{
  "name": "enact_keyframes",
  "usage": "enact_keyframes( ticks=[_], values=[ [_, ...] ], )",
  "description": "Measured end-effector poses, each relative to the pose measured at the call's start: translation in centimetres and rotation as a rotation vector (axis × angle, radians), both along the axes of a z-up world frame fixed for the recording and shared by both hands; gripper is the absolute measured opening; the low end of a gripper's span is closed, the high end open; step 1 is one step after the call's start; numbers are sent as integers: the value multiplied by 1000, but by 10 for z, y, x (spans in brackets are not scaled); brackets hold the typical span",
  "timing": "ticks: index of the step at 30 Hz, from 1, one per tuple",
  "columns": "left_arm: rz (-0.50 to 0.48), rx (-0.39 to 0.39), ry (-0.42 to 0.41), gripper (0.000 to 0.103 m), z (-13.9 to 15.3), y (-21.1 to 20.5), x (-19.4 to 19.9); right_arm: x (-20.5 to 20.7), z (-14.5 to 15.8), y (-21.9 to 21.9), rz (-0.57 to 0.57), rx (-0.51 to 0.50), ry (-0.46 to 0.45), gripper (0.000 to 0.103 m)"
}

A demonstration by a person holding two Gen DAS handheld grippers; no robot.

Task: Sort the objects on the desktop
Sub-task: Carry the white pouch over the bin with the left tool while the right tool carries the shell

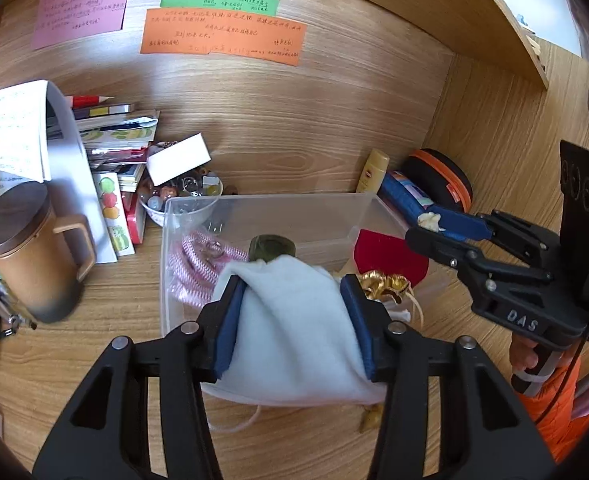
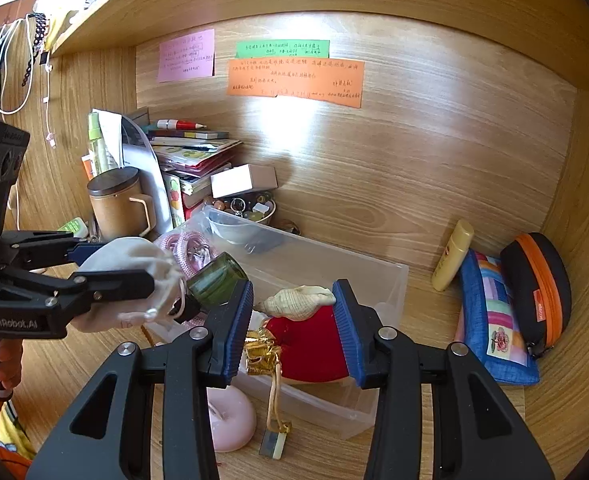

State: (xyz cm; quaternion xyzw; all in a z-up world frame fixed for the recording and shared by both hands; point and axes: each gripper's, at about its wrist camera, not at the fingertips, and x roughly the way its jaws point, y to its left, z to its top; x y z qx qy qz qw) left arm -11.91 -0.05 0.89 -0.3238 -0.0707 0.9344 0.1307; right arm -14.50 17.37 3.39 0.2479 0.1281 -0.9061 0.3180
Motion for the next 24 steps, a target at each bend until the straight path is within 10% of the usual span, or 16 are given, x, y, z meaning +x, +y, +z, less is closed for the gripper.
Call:
enact_keyframes(
  ticks=[24],
  values=[
    [17, -49, -53, 59, -25, 2, -52, -25, -29, -35, 63, 66, -98, 38]
  ],
)
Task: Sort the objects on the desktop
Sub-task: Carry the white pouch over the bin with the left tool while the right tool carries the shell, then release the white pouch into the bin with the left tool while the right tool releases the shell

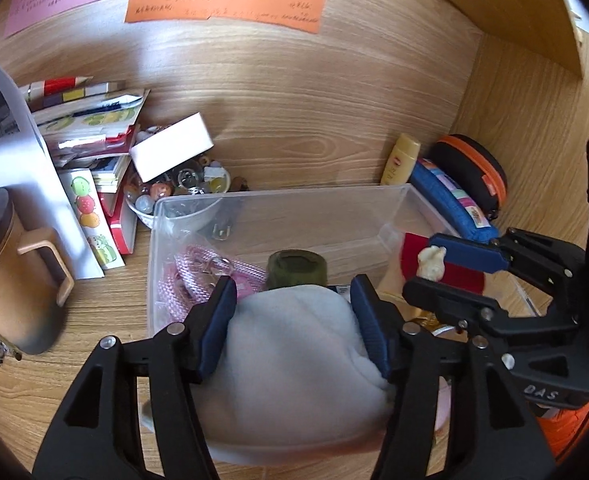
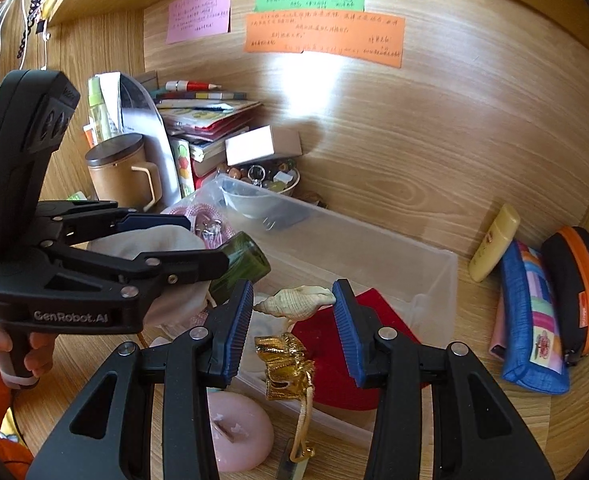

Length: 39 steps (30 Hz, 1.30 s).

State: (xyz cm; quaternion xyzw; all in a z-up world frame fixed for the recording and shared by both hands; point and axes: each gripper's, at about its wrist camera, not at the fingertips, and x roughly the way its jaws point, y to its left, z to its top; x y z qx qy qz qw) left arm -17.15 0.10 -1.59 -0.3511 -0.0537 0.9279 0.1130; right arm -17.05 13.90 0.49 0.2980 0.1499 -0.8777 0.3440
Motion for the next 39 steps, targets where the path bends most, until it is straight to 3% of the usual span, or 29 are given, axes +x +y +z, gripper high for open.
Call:
enact_keyframes(
  ticks=[16, 18, 20, 30, 35, 39],
  values=[
    [25, -13, -74, 62, -12, -1, -25, -9, -16, -8, 0, 45, -39, 38],
    [26, -10, -81, 62, -12, -2, -24, -9, -15, -7, -3, 47, -35, 40],
    [30, 3, -85, 62, -9, -5, -24, -9, -15, -6, -9, 46, -27, 49],
    [14, 31, -44, 62, 14, -5, -14, -3, -4, 1, -34, 23, 20, 55],
    [27, 4, -20, 62, 23, -5, -5, 3, 4, 5, -52, 10, 49, 65],
    [54, -18, 11, 73, 32, -8, 7, 11, 12, 10, -64, -1, 77, 69]
  ],
)
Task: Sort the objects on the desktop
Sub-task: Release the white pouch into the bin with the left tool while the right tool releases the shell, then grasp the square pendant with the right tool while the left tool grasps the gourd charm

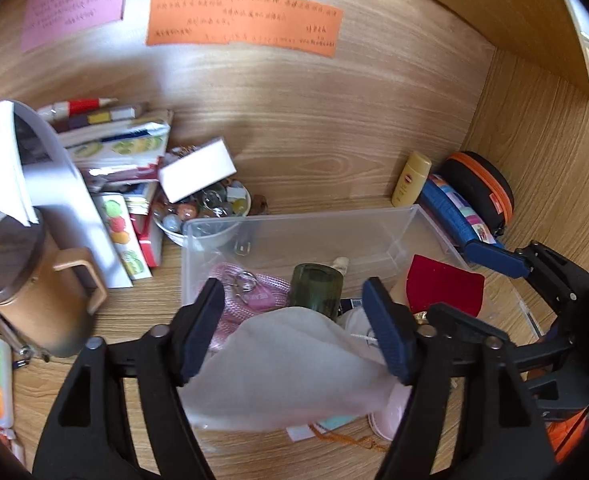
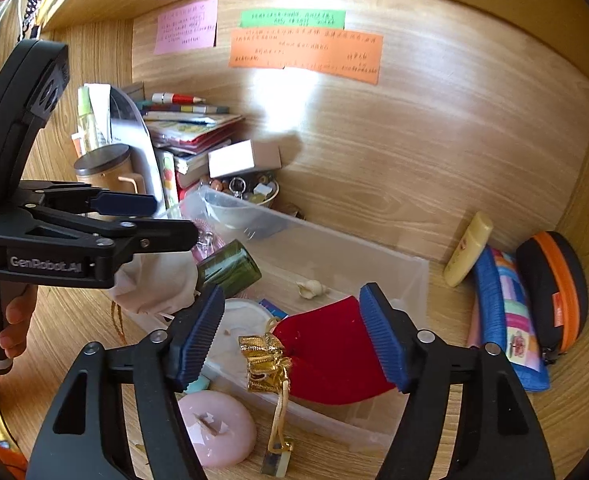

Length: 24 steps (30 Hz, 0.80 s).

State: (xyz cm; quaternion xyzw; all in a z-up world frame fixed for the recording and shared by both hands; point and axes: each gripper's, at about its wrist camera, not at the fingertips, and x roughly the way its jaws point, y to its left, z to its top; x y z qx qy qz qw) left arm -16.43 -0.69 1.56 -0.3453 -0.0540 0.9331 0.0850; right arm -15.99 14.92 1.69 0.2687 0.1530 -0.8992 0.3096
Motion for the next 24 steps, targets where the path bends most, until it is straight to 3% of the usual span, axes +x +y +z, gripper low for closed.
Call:
enact_keyframes(
  ticks=[2, 6, 16, 24],
  values=[
    [9, -18, 14, 74, 4, 0, 8, 4, 4, 3, -13, -4, 11, 75],
    [28, -43, 32, 86, 7, 1, 24, 11, 9, 12, -31, -13, 25, 76],
    [49, -112, 46, 96, 0, 15, 61, 33, 7, 38, -69, -20, 30, 80],
    [41, -121, -3, 96, -19, 29, 77, 43, -9, 56, -96, -9, -16, 80]
  ],
)
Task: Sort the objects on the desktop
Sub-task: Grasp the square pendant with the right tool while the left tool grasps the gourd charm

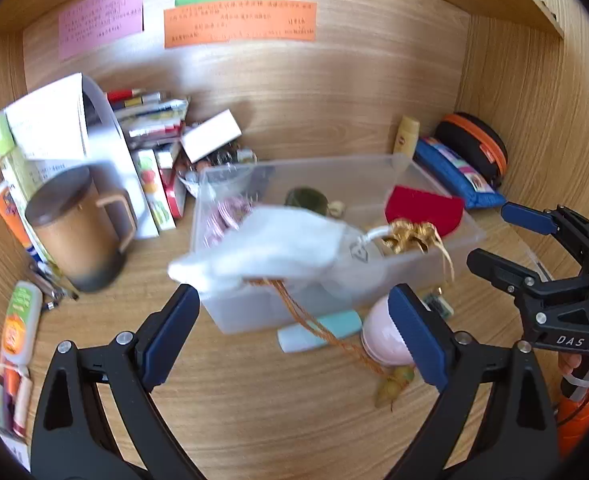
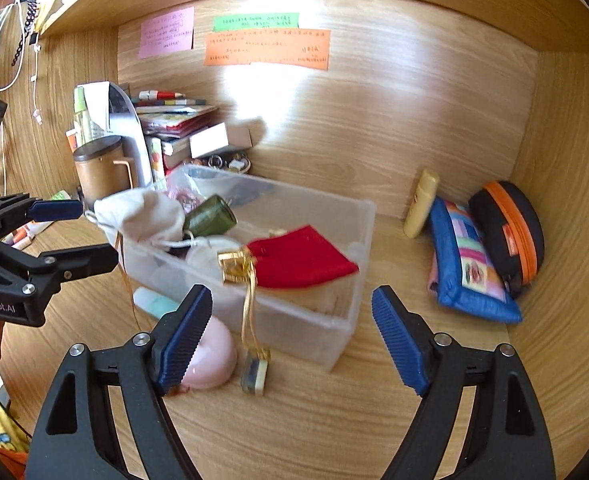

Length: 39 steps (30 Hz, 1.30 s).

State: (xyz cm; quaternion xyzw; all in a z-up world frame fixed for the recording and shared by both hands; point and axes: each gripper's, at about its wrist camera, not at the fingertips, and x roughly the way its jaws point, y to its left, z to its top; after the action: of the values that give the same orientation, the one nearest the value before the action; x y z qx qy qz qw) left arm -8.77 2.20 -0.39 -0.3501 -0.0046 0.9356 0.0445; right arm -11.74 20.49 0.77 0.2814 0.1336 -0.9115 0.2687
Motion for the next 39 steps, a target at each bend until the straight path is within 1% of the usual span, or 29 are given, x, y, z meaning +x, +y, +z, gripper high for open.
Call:
enact_keyframes(
  ticks=[9, 14, 21, 29, 31, 37, 39],
  values=[
    [-6, 3, -63, 96, -25, 15, 9, 5, -17, 13, -20, 12, -56, 80],
    [-17, 8, -99, 96, -38, 24, 11, 8, -27, 14, -20, 37, -77, 80],
    [-50, 3, -172, 96, -61, 40, 15, 6, -46, 19, -28, 68, -127, 80],
    [-91, -8, -232, 96, -80, 56, 14, 5, -63, 22, -36, 95, -170, 80],
    [-85, -39, -227, 96, -81, 59, 14, 3, -65, 21, -32, 96, -179, 80],
    [-80, -62, -229, 97, -82, 62, 10, -1, -69, 14, 5, 86, -214, 80],
    [-78, -66, -226, 97, -82, 62, 8, -3, -71, 9, 17, 101, -220, 79]
  ],
)
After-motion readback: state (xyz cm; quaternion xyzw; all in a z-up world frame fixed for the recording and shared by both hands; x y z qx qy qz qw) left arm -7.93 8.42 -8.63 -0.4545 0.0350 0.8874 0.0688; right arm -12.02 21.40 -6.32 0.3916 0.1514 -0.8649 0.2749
